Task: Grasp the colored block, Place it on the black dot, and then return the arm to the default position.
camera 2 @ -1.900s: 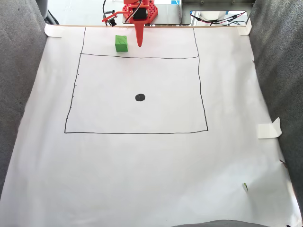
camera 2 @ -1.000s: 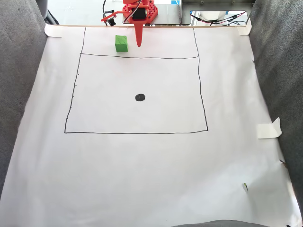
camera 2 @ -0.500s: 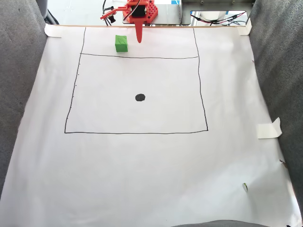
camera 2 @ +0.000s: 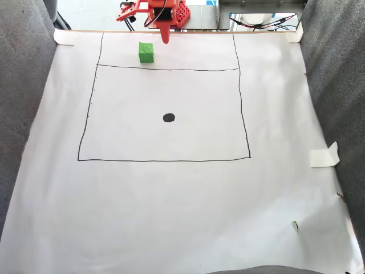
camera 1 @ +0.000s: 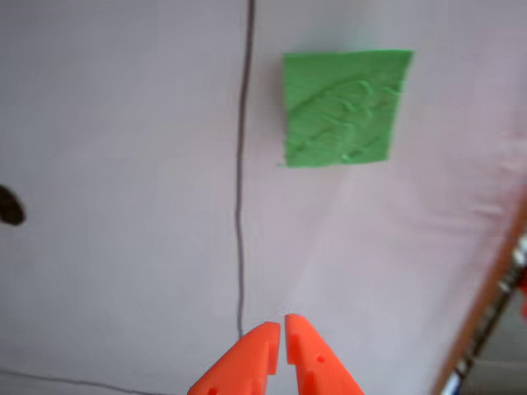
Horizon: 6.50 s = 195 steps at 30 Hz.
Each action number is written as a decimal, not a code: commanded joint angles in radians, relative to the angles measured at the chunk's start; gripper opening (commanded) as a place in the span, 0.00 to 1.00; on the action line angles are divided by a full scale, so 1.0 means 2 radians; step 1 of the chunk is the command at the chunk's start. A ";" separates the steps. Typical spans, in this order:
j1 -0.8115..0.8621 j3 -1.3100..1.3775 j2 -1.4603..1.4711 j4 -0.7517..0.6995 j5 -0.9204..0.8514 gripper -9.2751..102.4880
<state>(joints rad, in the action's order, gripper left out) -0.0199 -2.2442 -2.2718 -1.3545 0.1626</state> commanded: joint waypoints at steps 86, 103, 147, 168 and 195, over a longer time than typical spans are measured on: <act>0.187 -0.017 0.113 0.028 -0.331 0.41; 0.195 -0.058 0.108 0.046 -0.362 0.40; 0.222 -0.093 0.133 0.124 -0.373 0.28; 0.184 -0.067 0.115 0.117 -0.255 0.08; 0.027 0.374 0.331 -0.043 0.158 0.08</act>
<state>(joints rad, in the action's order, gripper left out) 0.0506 -1.6245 -1.6276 -1.3975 0.4387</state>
